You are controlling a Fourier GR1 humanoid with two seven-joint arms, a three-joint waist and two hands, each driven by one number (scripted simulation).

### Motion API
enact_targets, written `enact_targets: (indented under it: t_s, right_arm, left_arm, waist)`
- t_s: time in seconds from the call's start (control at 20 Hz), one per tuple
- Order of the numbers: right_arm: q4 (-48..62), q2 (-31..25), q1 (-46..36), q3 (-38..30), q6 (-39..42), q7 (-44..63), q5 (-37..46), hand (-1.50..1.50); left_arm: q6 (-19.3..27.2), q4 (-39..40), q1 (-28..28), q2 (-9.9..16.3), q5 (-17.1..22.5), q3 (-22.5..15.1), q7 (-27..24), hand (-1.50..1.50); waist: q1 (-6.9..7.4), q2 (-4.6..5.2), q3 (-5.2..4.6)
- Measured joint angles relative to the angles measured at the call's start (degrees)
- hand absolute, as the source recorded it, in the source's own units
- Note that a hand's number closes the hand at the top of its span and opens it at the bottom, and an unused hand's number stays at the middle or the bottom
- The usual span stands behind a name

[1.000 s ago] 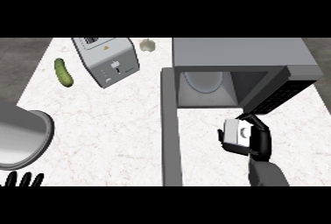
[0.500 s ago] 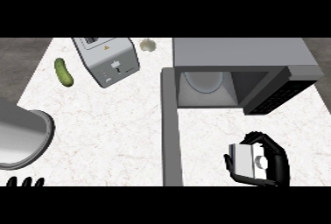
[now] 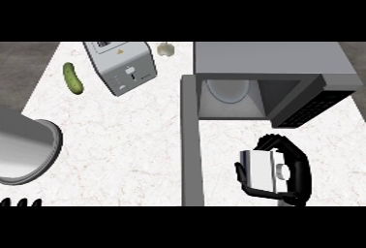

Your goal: Pick up the milk, place it into the microwave and close the microwave

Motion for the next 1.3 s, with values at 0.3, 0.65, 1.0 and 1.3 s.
enact_targets:
  t_s: [0.3, 0.65, 1.0, 1.3]
  right_arm:
    - [6.0, 0.3, -8.7, 1.8, -6.5, 3.4, 2.7, 1.5]
    - [20.0, 0.4, -19.7, 1.2, -13.2, 3.6, 3.7, 1.5]
    - [40.6, 0.4, -33.5, -3.2, -16.0, -1.4, -1.6, 1.5]
    - [57.7, -1.0, -42.6, -9.1, -16.3, -7.5, -2.2, 1.5]
  left_arm:
    - [-0.9, -0.1, 0.2, 0.4, 1.8, 2.2, 0.6, -1.5]
    - [-1.7, 0.9, 0.2, 0.0, 1.1, 2.6, 0.0, -1.5]
    - [-2.2, 2.1, -1.8, 0.6, 2.4, 4.4, 1.2, -1.5]
    - [-2.7, 2.4, -2.7, 0.5, 2.2, 4.8, 1.3, -1.5]
  waist:
    - [0.26, 0.08, 0.01]
    - [0.53, 0.18, 0.03]
    - [1.1, 0.4, 0.06]
    - [2.05, 0.8, 0.1]
